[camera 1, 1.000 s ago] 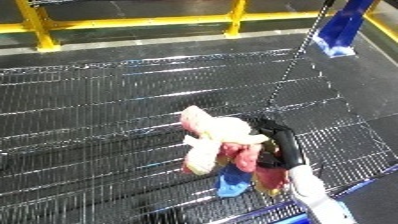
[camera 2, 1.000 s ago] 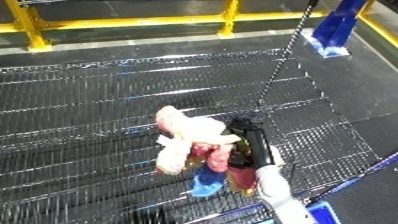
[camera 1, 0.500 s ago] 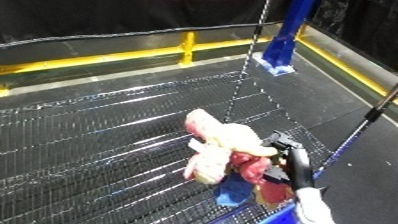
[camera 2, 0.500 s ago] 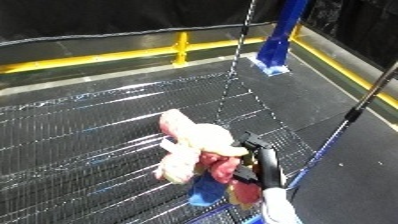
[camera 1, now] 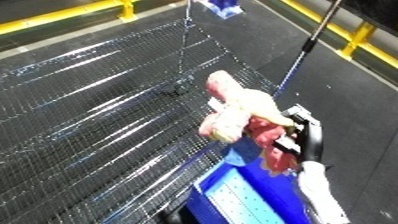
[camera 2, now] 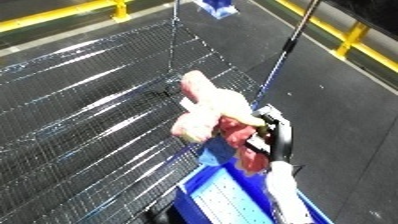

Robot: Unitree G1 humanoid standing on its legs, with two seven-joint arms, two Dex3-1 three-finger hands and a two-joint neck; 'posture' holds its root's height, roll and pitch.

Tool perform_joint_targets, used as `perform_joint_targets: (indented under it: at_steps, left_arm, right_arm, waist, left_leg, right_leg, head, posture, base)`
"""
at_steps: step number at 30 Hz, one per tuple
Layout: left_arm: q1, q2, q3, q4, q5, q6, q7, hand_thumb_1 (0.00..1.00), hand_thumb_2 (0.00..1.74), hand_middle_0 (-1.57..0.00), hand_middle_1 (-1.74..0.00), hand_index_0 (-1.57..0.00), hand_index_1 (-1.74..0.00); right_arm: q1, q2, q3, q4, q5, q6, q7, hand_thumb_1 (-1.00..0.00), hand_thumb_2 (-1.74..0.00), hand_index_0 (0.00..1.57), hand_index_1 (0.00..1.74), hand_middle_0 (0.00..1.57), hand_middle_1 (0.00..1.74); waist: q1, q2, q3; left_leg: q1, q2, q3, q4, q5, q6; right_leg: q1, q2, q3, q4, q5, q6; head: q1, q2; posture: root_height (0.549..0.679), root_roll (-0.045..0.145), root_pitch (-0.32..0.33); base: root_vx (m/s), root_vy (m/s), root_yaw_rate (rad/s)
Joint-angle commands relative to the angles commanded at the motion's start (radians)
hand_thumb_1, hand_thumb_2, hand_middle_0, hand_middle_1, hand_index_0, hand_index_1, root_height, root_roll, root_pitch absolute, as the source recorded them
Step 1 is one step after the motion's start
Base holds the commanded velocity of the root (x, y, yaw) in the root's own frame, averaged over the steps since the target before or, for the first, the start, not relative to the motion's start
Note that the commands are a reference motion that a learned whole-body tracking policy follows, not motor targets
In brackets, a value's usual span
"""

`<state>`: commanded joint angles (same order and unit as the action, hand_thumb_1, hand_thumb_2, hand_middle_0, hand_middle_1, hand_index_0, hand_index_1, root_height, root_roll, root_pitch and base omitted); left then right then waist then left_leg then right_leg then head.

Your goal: Pick up the object and place it into the box

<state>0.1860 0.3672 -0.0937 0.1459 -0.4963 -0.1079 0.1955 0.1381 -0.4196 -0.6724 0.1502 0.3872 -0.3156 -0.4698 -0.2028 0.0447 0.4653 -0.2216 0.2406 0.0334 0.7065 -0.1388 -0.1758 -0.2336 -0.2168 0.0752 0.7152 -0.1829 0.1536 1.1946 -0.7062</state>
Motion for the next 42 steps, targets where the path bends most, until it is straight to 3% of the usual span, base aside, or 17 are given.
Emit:
perform_joint_targets:
  at_steps: [2, 7, 15, 22, 27, 33, 42]
  left_arm:
    - [-0.01, 0.003, -0.007, 0.001, 0.0, 0.0, 0.003, 1.0, 1.74, -1.57, -1.74, -1.57, -1.74]
    - [-0.029, 0.007, -0.018, 0.009, 0.0, -0.008, 0.007, 1.0, 1.74, -1.57, -1.74, -1.57, -1.74]
    - [-0.045, 0.022, -0.039, 0.017, 0.009, -0.028, 0.0, 1.0, 1.74, -1.57, -1.74, -1.57, -1.74]
    - [-0.037, 0.027, -0.045, 0.02, 0.011, -0.043, -0.005, 1.0, 1.74, -1.57, -1.74, -1.57, -1.74]
    - [-0.031, 0.033, -0.046, 0.02, 0.017, -0.049, -0.011, 1.0, 1.74, -1.57, -1.74, -1.57, -1.74]
    - [-0.029, 0.035, -0.047, 0.018, 0.024, -0.057, -0.011, 1.0, 1.74, -1.57, -1.74, -1.57, -1.74]
    - [-0.01, 0.021, -0.023, 0.006, 0.027, -0.061, -0.004, 1.0, 1.74, -1.57, -1.74, -1.57, -1.74]
  right_arm:
    - [0.01, 0.01, -0.015, 0.011, 0.013, -0.009, -0.004, -1.0, -1.74, 1.57, 1.74, 1.57, 1.74]
    - [0.015, 0.022, -0.044, 0.052, 0.043, -0.029, -0.019, -1.0, -1.74, 1.57, 1.74, 1.57, 1.74]
    - [0.005, 0.02, -0.079, 0.168, 0.087, -0.054, -0.053, -0.6, -1.04, 0.94, 1.04, 0.94, 1.04]
    - [-0.025, 0.018, -0.117, 0.287, 0.167, -0.088, -0.082, -0.25, -0.44, 0.39, 0.44, 0.39, 0.44]
    - [-0.033, -0.009, -0.124, 0.341, 0.183, -0.087, -0.088, 0.0, 0.0, 0.0, 0.0, 0.0, 0.0]
    - [-0.042, -0.038, -0.122, 0.365, 0.176, -0.083, -0.094, 0.0, 0.0, 0.0, 0.0, 0.0, 0.0]
    - [-0.042, -0.039, -0.077, 0.314, 0.126, -0.063, -0.091, 0.0, 0.0, 0.0, 0.0, 0.0, 0.0]
  waist:
    - [-0.018, 0.001, 0.0]
    - [-0.053, 0.006, 0.002]
    - [-0.092, 0.016, -0.011]
    - [-0.096, 0.024, -0.02]
    - [-0.091, 0.026, -0.022]
    - [-0.083, 0.032, -0.024]
    - [-0.058, 0.035, -0.028]
  left_leg:
    - [0.001, 0.001, 0.004, 0.006, -0.003, -0.0001]
    - [0.003, 0.002, 0.017, 0.015, -0.009, -0.0017]
    - [0.006, 0.004, 0.039, 0.006, -0.011, -0.0065]
    - [0.012, 0.004, 0.045, -0.008, -0.011, -0.0102]
    - [0.015, 0.003, 0.05, -0.019, -0.008, -0.012]
    - [0.022, 0.002, 0.055, -0.034, -0.003, -0.0131]
    - [0.029, 0.0, 0.055, -0.052, 0.003, -0.0137]
  right_leg:
    - [-0.002, 0.0025, 0.007, 0.001, 0.003, -0.0014]
    - [-0.011, 0.0059, 0.023, 0.0, 0.009, -0.0039]
    - [-0.022, 0.0095, 0.039, -0.017, 0.016, -0.006]
    - [-0.022, 0.0122, 0.044, -0.037, 0.019, -0.0052]
    - [-0.02, 0.014, 0.043, -0.043, 0.017, -0.0051]
    - [-0.016, 0.0136, 0.041, -0.052, 0.011, -0.0036]
    - [-0.007, 0.0151, 0.031, -0.059, 0.0, -0.0022]
  head:
    - [0.011, -0.043]
    - [0.02, -0.073]
    - [-0.01, -0.059]
    - [-0.006, -0.041]
    - [-0.015, -0.009]
    - [-0.03, 0.011]
    - [-0.106, 0.037]
  posture:
    - [0.624, 0.051, -0.279]
    - [0.624, 0.06, -0.278]
    - [0.628, 0.072, -0.263]
    - [0.631, 0.076, -0.249]
    - [0.633, 0.077, -0.242]
    - [0.635, 0.079, -0.232]
    - [0.637, 0.075, -0.224]
  base:
    - [0.003, 0.022, -0.167]
    - [-0.002, 0.024, -0.129]
    - [0.003, 0.018, -0.104]
    - [0.01, 0.002, -0.046]
    - [0.008, -0.012, -0.016]
    - [0.01, -0.004, -0.006]
    - [0.013, -0.004, 0.019]
